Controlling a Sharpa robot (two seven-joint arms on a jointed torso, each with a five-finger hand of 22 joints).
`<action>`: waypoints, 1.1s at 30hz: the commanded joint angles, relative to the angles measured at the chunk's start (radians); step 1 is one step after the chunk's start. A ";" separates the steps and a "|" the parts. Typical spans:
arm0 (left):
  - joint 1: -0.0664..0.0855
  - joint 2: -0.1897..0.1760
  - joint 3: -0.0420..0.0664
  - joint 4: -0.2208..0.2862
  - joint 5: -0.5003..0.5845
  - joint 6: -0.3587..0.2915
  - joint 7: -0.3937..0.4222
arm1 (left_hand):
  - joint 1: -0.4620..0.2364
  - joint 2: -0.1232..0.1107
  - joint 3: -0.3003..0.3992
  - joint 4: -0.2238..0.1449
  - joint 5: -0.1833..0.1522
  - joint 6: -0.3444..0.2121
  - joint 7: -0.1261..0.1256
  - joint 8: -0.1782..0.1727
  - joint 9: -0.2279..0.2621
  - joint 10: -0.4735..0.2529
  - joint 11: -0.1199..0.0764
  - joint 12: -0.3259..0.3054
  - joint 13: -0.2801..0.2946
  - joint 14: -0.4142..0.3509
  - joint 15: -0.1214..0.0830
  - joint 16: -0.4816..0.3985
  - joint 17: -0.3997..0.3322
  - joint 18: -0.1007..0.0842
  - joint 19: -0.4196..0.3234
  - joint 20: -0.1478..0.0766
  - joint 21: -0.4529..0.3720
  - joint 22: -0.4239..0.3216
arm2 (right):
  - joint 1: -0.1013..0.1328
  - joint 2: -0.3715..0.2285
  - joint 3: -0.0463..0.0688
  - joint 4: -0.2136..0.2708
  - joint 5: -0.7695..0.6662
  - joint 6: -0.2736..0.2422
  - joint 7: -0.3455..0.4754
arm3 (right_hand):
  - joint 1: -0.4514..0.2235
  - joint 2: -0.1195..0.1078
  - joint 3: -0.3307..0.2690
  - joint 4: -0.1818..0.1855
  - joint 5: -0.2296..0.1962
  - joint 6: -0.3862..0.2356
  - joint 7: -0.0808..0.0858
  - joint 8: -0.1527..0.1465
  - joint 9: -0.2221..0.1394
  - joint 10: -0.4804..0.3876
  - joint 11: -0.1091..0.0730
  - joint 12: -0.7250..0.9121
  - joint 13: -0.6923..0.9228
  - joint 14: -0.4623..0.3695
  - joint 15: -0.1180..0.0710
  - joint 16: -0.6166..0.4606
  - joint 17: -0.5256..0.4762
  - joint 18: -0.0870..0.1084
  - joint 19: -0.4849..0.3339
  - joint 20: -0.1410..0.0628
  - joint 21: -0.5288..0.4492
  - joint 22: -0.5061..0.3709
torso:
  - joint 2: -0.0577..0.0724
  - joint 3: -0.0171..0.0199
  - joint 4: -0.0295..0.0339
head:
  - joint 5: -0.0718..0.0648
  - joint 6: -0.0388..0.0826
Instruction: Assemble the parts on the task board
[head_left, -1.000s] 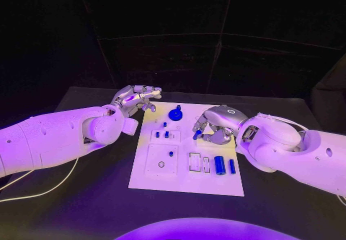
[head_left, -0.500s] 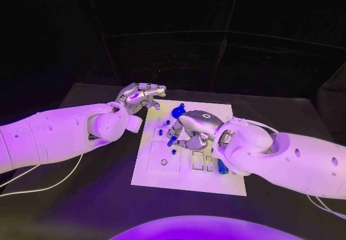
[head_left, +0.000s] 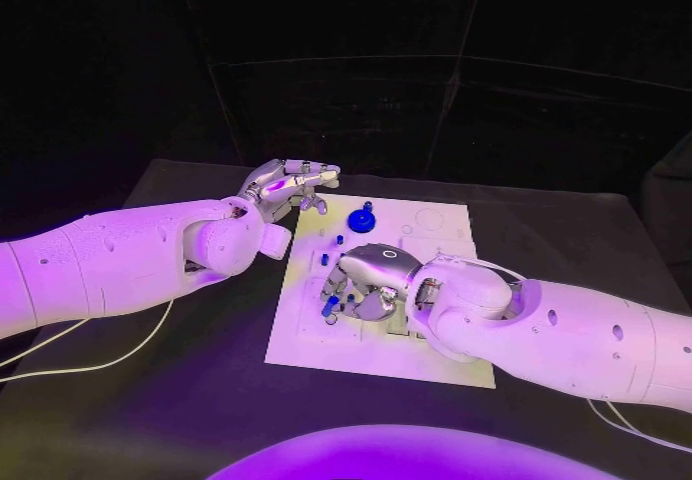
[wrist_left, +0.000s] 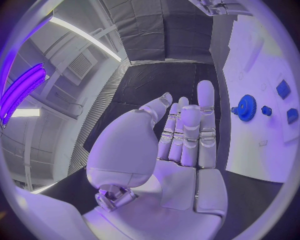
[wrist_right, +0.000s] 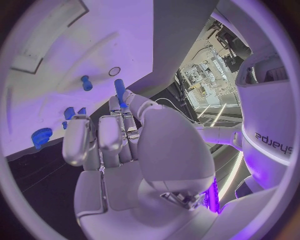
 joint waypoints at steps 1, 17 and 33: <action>0.002 0.002 0.001 0.000 -0.003 0.011 0.007 | 0.009 0.000 -0.002 -0.007 0.003 -0.007 0.004 0.002 0.000 -0.005 0.001 0.005 -0.001 -0.008 0.000 -0.005 -0.001 0.006 -0.003 0.006 -0.006 -0.002 | -0.002 0.006 -0.001 -0.005 -0.019 0.041 0.018 | -0.001 -0.006 0.007 0.002 0.005 0.002 0.008 -0.005 -0.001 0.002 0.004 -0.004 -0.001 0.016 -0.002 0.005 0.001 -0.010 0.006 0.000 0.007 0.001 | 0.000 0.0003 0.0041 | 0.000 -0.003; 0.001 0.005 0.001 -0.005 -0.003 0.014 0.005 | 0.008 0.000 -0.002 -0.007 0.003 -0.007 0.004 0.003 0.000 -0.005 0.001 0.005 -0.001 -0.008 0.000 -0.005 -0.001 0.006 -0.003 0.006 -0.007 -0.002 | -0.005 0.000 -0.003 -0.007 -0.048 0.052 -0.014 | -0.004 -0.005 0.008 0.002 0.006 0.002 0.009 -0.005 -0.001 0.002 0.005 -0.005 -0.001 0.016 -0.002 0.006 0.001 -0.011 0.007 0.001 0.008 0.003 | 0.000 0.0008 0.0022 | -0.001 -0.010; 0.001 0.006 0.001 -0.007 -0.003 0.016 0.003 | 0.008 0.000 -0.003 -0.006 0.003 -0.007 0.004 0.003 0.000 -0.006 0.001 0.006 -0.001 -0.009 0.001 -0.006 -0.003 0.006 -0.003 0.006 -0.007 -0.002 | -0.005 -0.002 -0.003 -0.004 -0.093 0.069 -0.054 | -0.008 -0.006 0.009 0.002 0.006 0.004 0.008 -0.005 -0.001 0.004 0.005 -0.006 -0.001 0.016 -0.001 0.007 0.002 -0.011 0.007 0.001 0.008 0.003 | -0.001 0.0004 0.0029 | 0.000 -0.010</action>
